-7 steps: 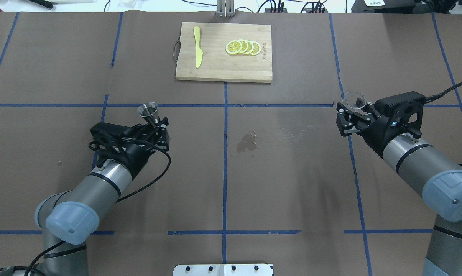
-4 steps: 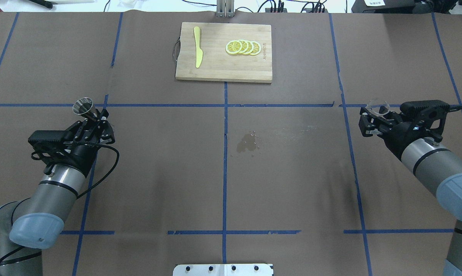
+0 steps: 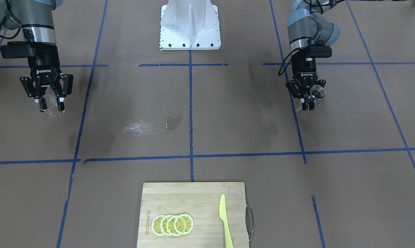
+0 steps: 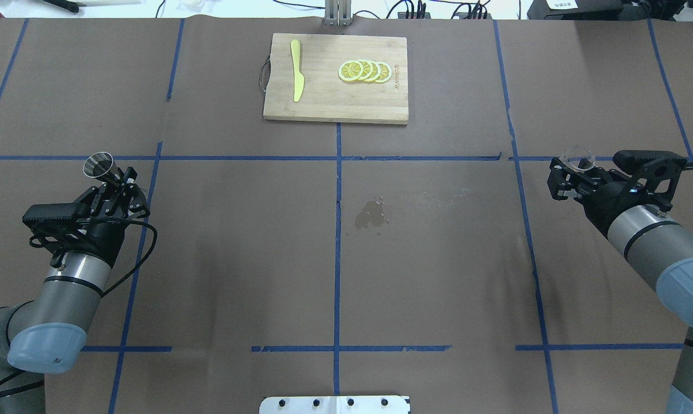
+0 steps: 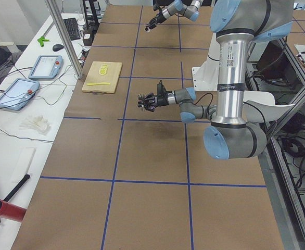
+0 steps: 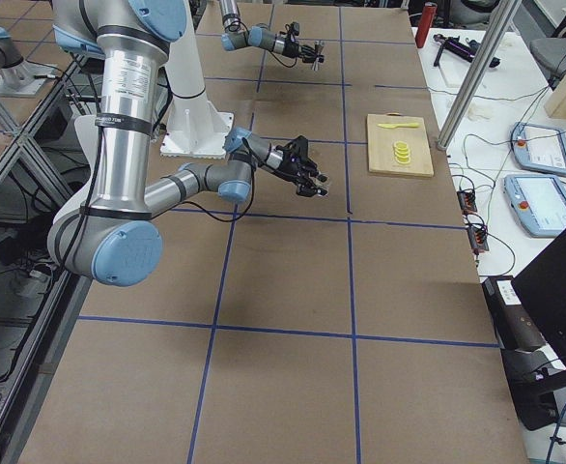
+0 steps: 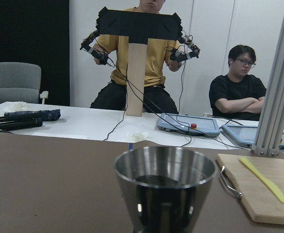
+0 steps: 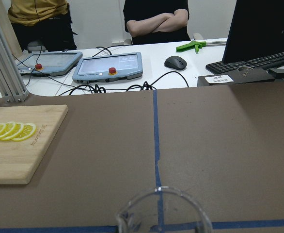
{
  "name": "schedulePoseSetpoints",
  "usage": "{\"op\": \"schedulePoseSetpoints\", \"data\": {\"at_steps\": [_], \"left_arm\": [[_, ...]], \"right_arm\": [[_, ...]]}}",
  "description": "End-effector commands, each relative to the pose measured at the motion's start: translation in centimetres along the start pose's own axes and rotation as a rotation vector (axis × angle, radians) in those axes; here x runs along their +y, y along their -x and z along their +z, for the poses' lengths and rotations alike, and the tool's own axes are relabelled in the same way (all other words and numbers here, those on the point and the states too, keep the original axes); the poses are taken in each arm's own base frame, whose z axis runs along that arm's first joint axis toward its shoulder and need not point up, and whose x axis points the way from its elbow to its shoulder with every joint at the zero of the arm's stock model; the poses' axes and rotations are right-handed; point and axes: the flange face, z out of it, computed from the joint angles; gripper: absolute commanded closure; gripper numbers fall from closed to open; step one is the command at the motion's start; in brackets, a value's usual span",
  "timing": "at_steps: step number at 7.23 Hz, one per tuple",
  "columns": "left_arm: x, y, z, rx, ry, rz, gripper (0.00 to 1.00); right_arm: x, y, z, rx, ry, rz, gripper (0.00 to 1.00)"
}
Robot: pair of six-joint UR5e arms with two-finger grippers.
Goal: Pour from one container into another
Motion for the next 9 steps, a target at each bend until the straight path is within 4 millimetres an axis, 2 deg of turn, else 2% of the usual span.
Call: {"op": "schedulePoseSetpoints", "data": {"at_steps": [1, 2, 3, 4, 5, 9], "left_arm": [[1.9, 0.7, 0.6, -0.059, 0.04, 0.062, 1.0], [2.5, 1.9, 0.7, -0.074, 0.059, 0.087, 1.0], [3.2, 4.1, 0.6, -0.093, 0.102, 0.065, 1.0], [3.9, 5.0, 0.7, -0.115, 0.139, 0.043, 1.0], [5.1, 5.4, 0.8, -0.166, 0.191, 0.003, 1.0], [4.4, 4.8, 0.6, -0.195, 0.192, -0.024, 1.0]], "right_arm": [[1.9, -1.7, 1.9, -0.068, -0.023, 0.029, 1.0], [2.0, -1.9, 1.9, -0.082, -0.033, 0.041, 1.0], [1.9, -1.9, 1.9, -0.081, -0.036, 0.034, 1.0], [1.9, -2.0, 1.9, -0.078, -0.04, 0.01, 1.0], [2.0, -2.2, 1.9, -0.073, -0.042, -0.014, 1.0], [2.0, -2.5, 2.0, -0.064, -0.052, -0.034, 1.0]]}}
